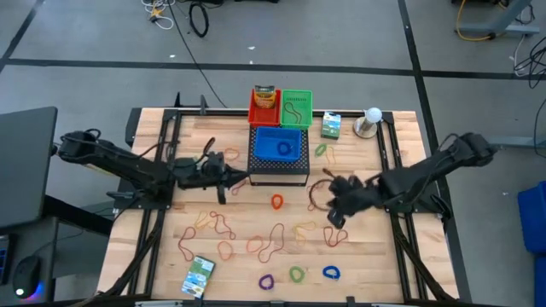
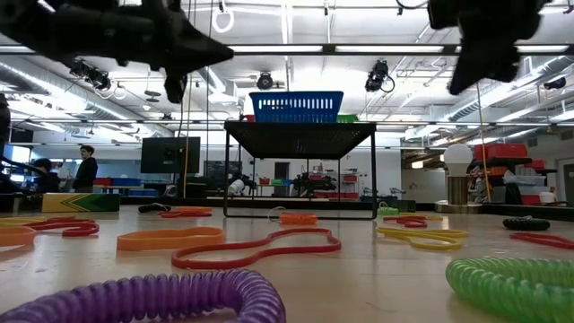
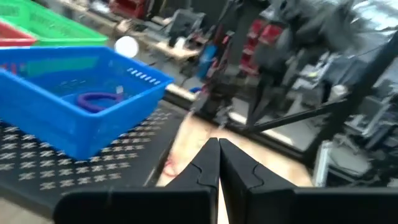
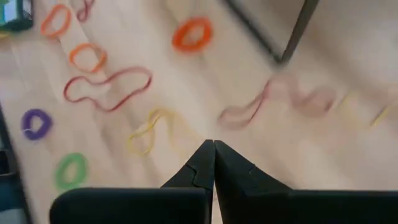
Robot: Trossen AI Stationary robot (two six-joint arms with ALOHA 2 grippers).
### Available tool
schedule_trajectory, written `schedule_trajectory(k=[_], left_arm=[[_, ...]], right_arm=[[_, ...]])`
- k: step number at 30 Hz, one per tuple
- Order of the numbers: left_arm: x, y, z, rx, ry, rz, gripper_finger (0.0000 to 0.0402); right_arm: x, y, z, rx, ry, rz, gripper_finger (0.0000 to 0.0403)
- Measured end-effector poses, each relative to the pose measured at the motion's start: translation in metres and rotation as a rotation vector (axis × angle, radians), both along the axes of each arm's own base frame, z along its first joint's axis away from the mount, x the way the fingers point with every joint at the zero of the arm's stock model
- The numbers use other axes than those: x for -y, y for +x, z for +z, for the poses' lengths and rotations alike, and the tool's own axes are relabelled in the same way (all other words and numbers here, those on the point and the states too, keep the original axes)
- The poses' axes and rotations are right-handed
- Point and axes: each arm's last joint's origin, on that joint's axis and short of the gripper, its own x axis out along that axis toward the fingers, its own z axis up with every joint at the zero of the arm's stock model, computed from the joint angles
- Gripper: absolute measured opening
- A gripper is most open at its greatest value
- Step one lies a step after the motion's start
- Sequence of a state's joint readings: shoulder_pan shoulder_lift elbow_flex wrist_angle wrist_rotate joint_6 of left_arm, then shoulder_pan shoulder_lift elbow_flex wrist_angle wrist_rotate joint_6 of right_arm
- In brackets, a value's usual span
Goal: Pick & Place Office Desk Supplies
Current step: Put the green spring keychain into the blue bin on the shelf
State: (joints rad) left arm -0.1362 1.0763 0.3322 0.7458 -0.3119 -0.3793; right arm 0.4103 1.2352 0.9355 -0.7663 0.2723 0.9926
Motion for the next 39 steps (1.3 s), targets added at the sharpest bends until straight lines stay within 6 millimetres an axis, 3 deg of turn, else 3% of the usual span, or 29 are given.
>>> schedule_trajectory(k=[6, 13, 15, 20, 28, 32, 35, 39], left_arm=[[0.002, -0.009, -0.006, -0.006, 0.028, -0.011, 0.0015], [0.001, -0.009, -0.006, -0.018, 0.084, -0.010, 0.0013], [0.001, -0.009, -0.006, -0.018, 0.084, -0.011, 0.0013], [0.002, -0.009, -0.007, -0.032, 0.082, -0.012, 0.0013], [0.002, -0.009, -0.011, -0.054, 0.009, -0.012, 0.0013], [0.002, -0.010, -0.016, -0.102, -0.022, -0.010, 0.0011], [0.001, -0.010, -0.017, -0.109, -0.002, 0.017, 0.0005], [-0.002, -0.009, -0.017, -0.131, 0.084, 0.008, 0.0005]], right_arm=[[-0.025, 0.002, -0.017, -0.114, 0.318, -0.334, 0.0061], [-0.032, 0.001, -0.041, -0.227, 0.494, -0.665, 0.0155], [-0.043, 0.006, -0.046, -0.197, 0.530, -0.607, 0.0178], [-0.077, 0.010, -0.057, -0.168, 0.494, -0.260, 0.0206], [-0.115, 0.003, -0.096, -0.243, 0.272, 0.242, 0.0182], [-0.125, 0.002, -0.108, -0.232, 0.200, 0.403, 0.0166], [-0.129, 0.004, -0.110, -0.221, 0.163, 0.464, 0.0163], [-0.132, 0.021, -0.092, -0.119, 0.111, 0.491, 0.0173]])
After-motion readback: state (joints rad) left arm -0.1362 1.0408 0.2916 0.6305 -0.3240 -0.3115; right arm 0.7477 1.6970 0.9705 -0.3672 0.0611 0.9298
